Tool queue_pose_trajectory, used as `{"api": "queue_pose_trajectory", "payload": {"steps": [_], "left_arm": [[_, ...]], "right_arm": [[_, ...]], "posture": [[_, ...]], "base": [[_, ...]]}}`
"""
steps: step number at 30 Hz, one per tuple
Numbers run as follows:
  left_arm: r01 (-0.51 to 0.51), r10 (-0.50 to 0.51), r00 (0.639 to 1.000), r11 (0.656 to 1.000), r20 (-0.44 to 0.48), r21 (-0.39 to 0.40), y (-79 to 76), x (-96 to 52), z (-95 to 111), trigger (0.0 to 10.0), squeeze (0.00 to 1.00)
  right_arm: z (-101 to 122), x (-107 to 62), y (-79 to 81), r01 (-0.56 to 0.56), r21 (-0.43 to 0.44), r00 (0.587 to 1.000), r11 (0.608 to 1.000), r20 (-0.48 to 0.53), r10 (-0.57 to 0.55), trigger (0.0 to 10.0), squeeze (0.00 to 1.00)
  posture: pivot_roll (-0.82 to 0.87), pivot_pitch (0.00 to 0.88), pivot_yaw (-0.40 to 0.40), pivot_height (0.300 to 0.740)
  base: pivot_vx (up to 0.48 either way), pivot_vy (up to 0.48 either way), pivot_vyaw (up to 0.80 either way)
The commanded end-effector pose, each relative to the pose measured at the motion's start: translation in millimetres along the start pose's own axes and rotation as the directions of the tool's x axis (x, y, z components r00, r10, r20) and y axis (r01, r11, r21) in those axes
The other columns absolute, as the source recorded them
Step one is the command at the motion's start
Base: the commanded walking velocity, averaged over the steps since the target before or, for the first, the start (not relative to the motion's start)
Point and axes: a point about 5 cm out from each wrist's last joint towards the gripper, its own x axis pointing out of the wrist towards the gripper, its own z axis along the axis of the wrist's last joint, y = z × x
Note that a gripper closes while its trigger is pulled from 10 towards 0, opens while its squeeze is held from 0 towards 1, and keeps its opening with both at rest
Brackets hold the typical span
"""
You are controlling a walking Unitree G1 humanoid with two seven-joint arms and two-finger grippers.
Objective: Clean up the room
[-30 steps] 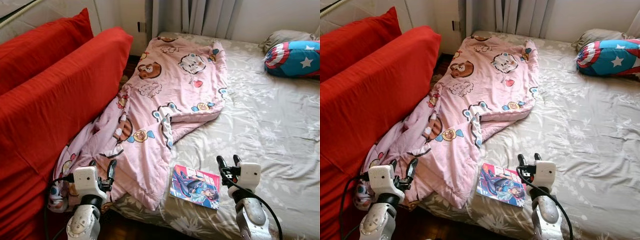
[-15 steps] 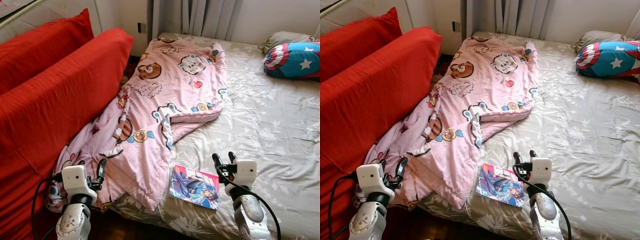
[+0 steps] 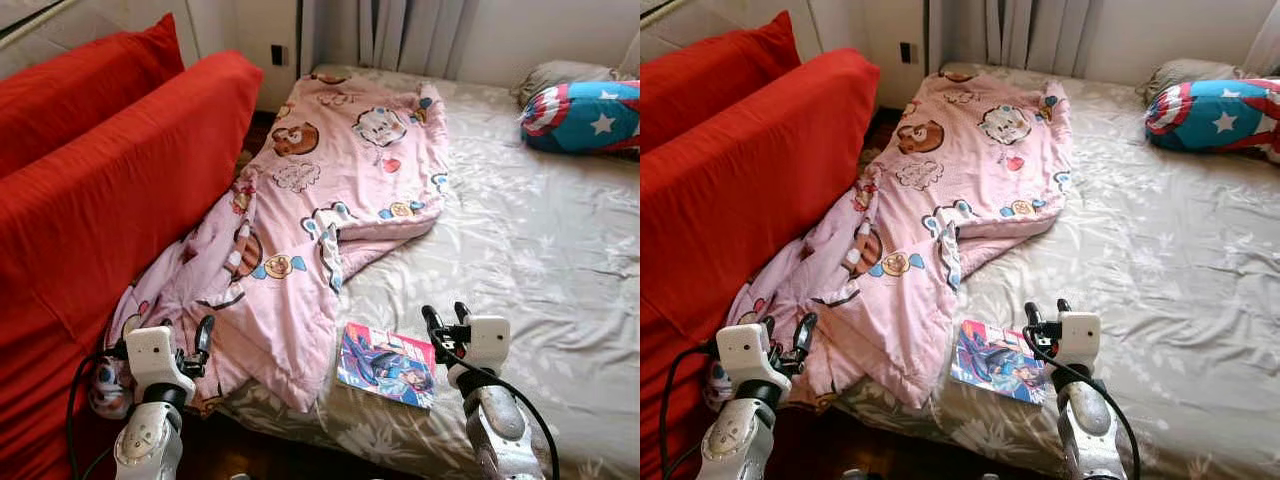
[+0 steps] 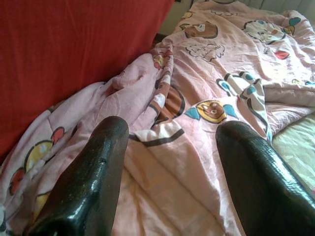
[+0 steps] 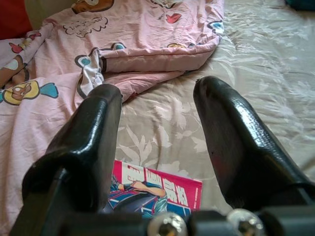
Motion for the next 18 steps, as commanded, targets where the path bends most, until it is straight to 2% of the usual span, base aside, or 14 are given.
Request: {"api": "queue_pose_trajectory", "payload": {"steps": [1, 11, 14, 18], "left_arm": [[0.002, -0.002, 1.0, 1.0, -0.024, -0.009, 0.5, -0.3, -3.9, 10.0, 0.0], [0.025, -0.025, 0.999, 1.0, -0.032, -0.016, -3.7, 1.4, -5.6, 10.0, 0.0], [0.025, -0.025, 0.999, 1.0, -0.033, -0.017, -3.9, 1.3, -5.9, 10.0, 0.0], [0.027, -0.028, 0.999, 0.999, -0.037, -0.018, -4.3, 0.8, -6.6, 10.0, 0.0]], "right_arm": [[-1.0, -1.7, 1.2, -0.015, -0.003, 1.0, 1.0, 0.002, 0.015, 10.0, 0.0], [-3.7, -2.5, 3.0, -0.009, 0.005, 1.0, 1.0, -0.003, 0.009, 10.0, 0.0], [-5.9, -0.9, 2.8, -0.003, 0.0, 0.999, 1.0, -0.033, 0.003, 10.0, 0.0], [-4.1, -0.9, 2.0, -0.002, 0.001, 1.0, 1.0, -0.015, 0.002, 10.0, 0.0]], "posture": [[-0.09, 0.173, -0.049, 0.665], [-0.09, 0.181, -0.046, 0.665], [-0.09, 0.183, -0.047, 0.665], [-0.09, 0.187, -0.045, 0.645]], "base": [[0.0, 0.0, 0.0], [0.0, 0.0, 0.0], [0.0, 0.0, 0.0], [0.0, 0.0, 0.0]]}}
